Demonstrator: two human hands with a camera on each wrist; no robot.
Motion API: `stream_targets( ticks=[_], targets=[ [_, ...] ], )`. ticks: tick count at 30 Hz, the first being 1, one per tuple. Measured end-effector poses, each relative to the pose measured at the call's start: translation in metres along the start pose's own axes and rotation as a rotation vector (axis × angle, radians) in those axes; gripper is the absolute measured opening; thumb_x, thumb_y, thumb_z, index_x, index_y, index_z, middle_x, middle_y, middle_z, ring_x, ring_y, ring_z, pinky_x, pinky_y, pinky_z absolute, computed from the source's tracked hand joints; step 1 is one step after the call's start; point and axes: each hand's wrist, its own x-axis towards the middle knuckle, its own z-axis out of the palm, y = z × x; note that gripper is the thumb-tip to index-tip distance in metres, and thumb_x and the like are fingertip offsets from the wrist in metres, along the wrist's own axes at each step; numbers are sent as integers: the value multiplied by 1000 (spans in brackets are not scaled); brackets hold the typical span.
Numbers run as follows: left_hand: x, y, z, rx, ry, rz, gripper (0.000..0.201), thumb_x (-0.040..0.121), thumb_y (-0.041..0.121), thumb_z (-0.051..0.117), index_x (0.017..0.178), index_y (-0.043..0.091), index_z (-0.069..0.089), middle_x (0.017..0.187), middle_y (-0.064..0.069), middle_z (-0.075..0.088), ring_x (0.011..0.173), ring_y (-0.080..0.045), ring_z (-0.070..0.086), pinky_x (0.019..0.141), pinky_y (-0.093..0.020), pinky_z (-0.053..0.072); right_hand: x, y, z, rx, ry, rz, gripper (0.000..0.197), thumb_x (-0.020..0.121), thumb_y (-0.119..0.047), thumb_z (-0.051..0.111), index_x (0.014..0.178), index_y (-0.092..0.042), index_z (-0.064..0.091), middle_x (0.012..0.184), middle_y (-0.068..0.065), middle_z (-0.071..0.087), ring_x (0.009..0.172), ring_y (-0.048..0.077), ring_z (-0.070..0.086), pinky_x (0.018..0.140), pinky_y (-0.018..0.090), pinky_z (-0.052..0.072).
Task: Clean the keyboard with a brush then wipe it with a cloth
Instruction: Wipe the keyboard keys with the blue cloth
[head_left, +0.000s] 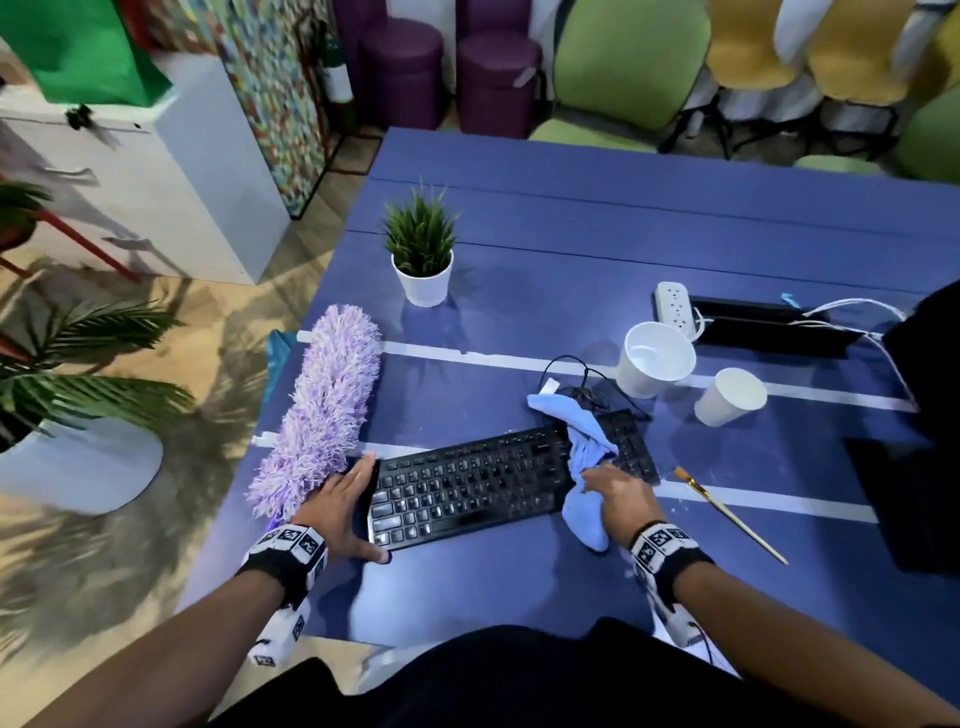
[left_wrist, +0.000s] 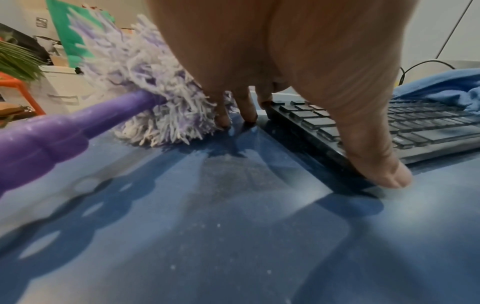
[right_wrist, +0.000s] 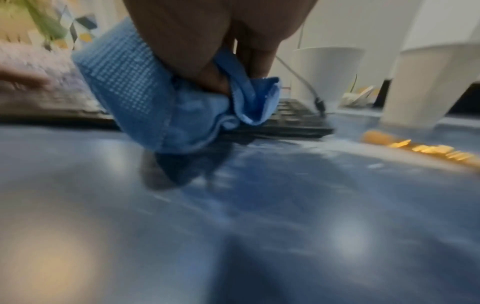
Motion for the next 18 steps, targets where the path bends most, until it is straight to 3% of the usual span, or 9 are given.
stream_targets(
  ticks=[1,3,5,6,9,10,12,15,18],
  targets=[
    [-1,1,-1,0,-1,0,145,49,72,75,148,20,-17,160,2,-10,146,-33,5,120,-39,9,2,-9,7,43,-52,-23,34,70,-13,55,100,-13,71,110,7,69,97,26,69,78,36,56],
    [-3,4,-2,6,-2,0,143,53,68,77,148,17,-17,159,1,-12,147,-30,3,118,-36,4,1,-29,17,92,-188,-161,61,64,-8,53,124,-15,62,141,-1,50,129,16,46,101,32,43],
    [-3,5,-3,12,-12,-12,145,50,72,75,147,21,-19,159,2,-12,147,-31,4,119,-39,6,5,-40,12,119,-248,-212,67,66,-2,54,132,-14,56,149,-3,38,138,16,32,110,34,35],
    [-2,4,-4,10,-19,-21,147,47,75,74,147,23,-20,159,3,-12,146,-33,6,120,-41,10,12,-41,8,139,-210,-139,66,68,2,55,132,-15,55,147,0,42,137,21,37,109,36,37],
    [-2,2,-4,26,-24,-24,148,44,78,72,147,23,-19,160,3,-9,145,-33,10,119,-43,15,41,-50,-3,192,-3,269,57,82,1,54,137,-12,47,141,15,49,123,34,53,99,39,42],
    [-1,3,-5,28,-19,-16,148,44,78,72,148,23,-18,160,3,-7,145,-32,11,119,-43,15,50,-62,-2,181,-2,299,54,84,-1,52,137,-10,46,142,18,47,121,36,53,98,41,43],
    [-2,2,-5,31,-13,-9,148,43,79,71,148,23,-18,160,3,-6,145,-30,11,119,-43,17,61,-100,14,138,-111,174,53,83,-1,51,135,-10,46,142,18,45,121,37,53,99,42,44],
    [-3,2,-3,24,0,-14,148,43,78,72,148,24,-17,160,5,-5,145,-29,13,118,-42,19,62,-158,42,191,-274,-89,54,75,8,51,126,-11,54,146,14,41,129,28,47,104,32,38],
    [-4,2,-2,-6,23,-40,149,39,78,72,148,26,-16,160,6,-3,144,-28,14,118,-41,22,72,-172,43,195,-336,-193,43,72,8,53,109,-12,63,121,13,60,109,30,58,93,31,46]
  ],
)
